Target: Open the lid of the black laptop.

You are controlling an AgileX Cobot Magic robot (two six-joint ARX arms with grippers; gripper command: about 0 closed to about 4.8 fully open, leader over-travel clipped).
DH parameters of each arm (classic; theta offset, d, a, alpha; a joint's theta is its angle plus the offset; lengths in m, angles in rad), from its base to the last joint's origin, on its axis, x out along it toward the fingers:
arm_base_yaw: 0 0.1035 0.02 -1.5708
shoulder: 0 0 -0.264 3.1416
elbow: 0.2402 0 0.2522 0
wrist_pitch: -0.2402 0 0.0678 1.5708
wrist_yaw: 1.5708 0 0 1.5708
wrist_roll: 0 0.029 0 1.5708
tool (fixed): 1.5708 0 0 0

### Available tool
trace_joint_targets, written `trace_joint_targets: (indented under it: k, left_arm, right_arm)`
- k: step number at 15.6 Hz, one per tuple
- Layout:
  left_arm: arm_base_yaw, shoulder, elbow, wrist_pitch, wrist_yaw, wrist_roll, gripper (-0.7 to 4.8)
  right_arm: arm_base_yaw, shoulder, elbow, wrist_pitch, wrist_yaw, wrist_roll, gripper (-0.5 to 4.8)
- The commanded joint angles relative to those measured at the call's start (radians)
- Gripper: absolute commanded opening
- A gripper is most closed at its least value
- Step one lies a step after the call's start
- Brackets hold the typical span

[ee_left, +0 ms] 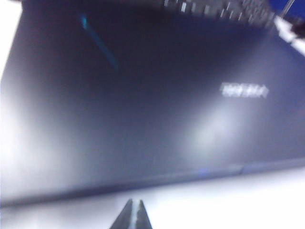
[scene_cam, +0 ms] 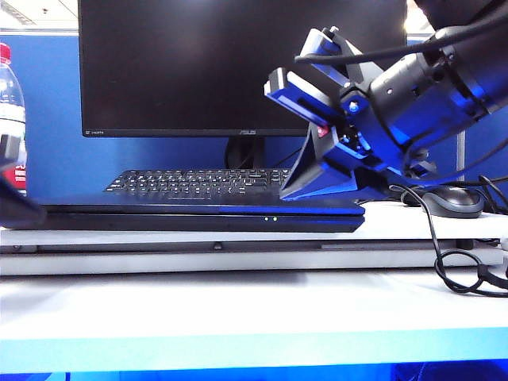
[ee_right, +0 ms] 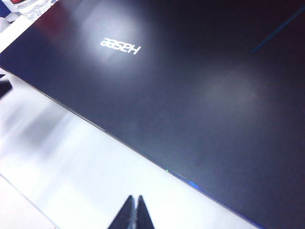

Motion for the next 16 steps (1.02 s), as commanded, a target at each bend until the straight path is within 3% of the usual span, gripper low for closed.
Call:
trace_joint_targets:
  k: [1, 16]
  left_arm:
    - [0.0, 0.0, 0.004, 0.031, 0.0, 0.001, -0.05]
    - [0.0, 0.073, 0.017, 0.061, -0.018, 0.019, -0.05]
  right_arm:
    - [0.0, -0.003, 0.003, 0.013, -0.001, 0.005, -0.01]
    - [0.0, -0.003, 0.003, 0.014, -0.001, 0.008, -0.01]
